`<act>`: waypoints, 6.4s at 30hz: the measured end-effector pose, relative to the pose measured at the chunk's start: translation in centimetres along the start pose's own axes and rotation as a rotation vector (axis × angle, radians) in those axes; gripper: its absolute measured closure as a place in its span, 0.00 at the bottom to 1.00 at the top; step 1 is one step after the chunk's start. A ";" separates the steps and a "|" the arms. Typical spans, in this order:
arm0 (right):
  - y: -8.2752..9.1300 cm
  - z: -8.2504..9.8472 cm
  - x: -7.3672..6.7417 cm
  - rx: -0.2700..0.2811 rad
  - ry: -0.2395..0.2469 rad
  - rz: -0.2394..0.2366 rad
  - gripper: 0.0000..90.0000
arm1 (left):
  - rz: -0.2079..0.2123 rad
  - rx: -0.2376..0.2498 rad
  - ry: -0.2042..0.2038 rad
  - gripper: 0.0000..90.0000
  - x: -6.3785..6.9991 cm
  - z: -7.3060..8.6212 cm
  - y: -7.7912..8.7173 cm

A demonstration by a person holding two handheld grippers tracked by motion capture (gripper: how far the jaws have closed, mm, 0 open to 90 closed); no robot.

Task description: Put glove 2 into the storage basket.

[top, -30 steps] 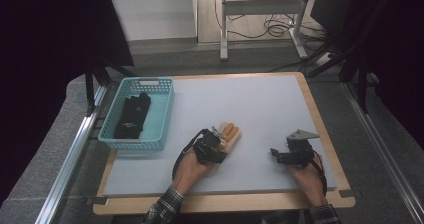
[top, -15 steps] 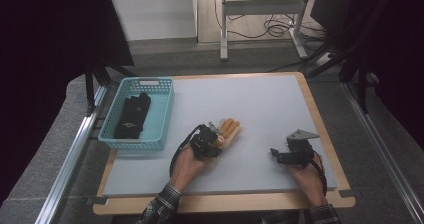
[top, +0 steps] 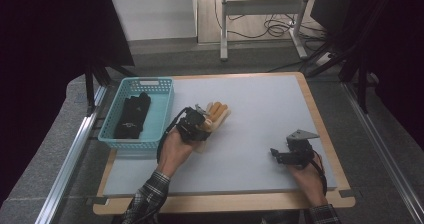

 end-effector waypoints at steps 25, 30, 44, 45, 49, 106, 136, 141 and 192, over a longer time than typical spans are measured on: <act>0.0 0.0 0.0 0.001 0.000 0.000 0.23 | -0.216 0.039 0.193 0.67 -12.4 -0.3 6.7; 0.0 0.0 0.0 0.001 0.000 0.000 0.23 | -0.252 0.016 0.255 0.67 -15.5 0.7 6.9; 0.0 0.0 0.0 0.001 0.000 0.000 0.23 | -0.245 -0.095 0.371 0.65 -20.6 2.5 1.3; 0.0 0.0 0.0 0.001 0.000 0.000 0.23 | -0.236 -0.104 0.368 0.65 -20.5 2.5 0.7; 0.0 0.0 0.0 0.001 0.000 -0.001 0.23 | -0.241 -0.153 0.327 0.64 -19.9 2.4 -1.4; 0.0 0.0 0.0 0.000 -0.002 -0.002 0.23 | -0.281 0.005 0.401 0.44 -23.2 3.5 2.8; 0.0 0.0 0.0 0.000 0.000 0.000 0.22 | -0.092 0.155 0.324 0.03 -19.3 3.8 6.8; 0.0 0.0 0.0 0.000 0.000 0.001 0.22 | -0.068 0.167 0.301 0.02 -18.3 3.9 7.4; 0.0 0.0 0.0 -0.001 0.002 0.003 0.22 | 0.164 0.250 -0.034 0.00 -1.1 5.5 3.4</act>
Point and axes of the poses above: each handheld gripper's, and its own axes: y roughly backward along the jaws, z roughly out of its underside, x roughly to its right, the point moved 7 cm from there along -y, roughly forward along the jaws, and after that the axes turned 10 degrees about y, right-handed, at the moved point
